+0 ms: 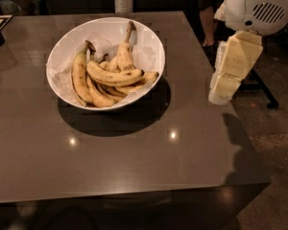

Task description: Pick banana from white bowl

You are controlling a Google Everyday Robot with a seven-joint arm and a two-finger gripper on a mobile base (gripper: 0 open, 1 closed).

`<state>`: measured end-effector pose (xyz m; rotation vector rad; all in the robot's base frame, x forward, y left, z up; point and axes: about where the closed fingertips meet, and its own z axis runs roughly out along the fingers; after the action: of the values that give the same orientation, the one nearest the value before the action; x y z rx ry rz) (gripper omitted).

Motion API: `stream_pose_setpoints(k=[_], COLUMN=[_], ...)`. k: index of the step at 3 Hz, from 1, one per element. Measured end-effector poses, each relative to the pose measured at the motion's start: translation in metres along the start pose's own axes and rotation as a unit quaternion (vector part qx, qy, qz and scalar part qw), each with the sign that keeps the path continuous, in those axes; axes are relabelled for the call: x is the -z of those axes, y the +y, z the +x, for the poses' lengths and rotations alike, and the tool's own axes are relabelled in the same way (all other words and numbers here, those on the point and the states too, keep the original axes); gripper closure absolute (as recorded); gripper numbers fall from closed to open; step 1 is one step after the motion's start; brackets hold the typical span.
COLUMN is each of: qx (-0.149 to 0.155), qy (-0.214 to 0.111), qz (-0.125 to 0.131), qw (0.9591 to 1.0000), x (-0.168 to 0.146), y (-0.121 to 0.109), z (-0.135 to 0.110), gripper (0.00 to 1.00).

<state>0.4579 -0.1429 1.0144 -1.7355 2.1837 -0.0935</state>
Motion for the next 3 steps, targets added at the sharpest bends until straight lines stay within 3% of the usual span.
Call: stream_pose_setpoints(k=[2,3], qx=[0.013,0.051], qy=[-0.013,-0.005], qz=[0.003,0.023], qw=[0.9998,0.9984], x=[-0.005,-0.015], y=[-0.001,0.002], z=[-0.021,-0.058], gripper=[0.00,0.00])
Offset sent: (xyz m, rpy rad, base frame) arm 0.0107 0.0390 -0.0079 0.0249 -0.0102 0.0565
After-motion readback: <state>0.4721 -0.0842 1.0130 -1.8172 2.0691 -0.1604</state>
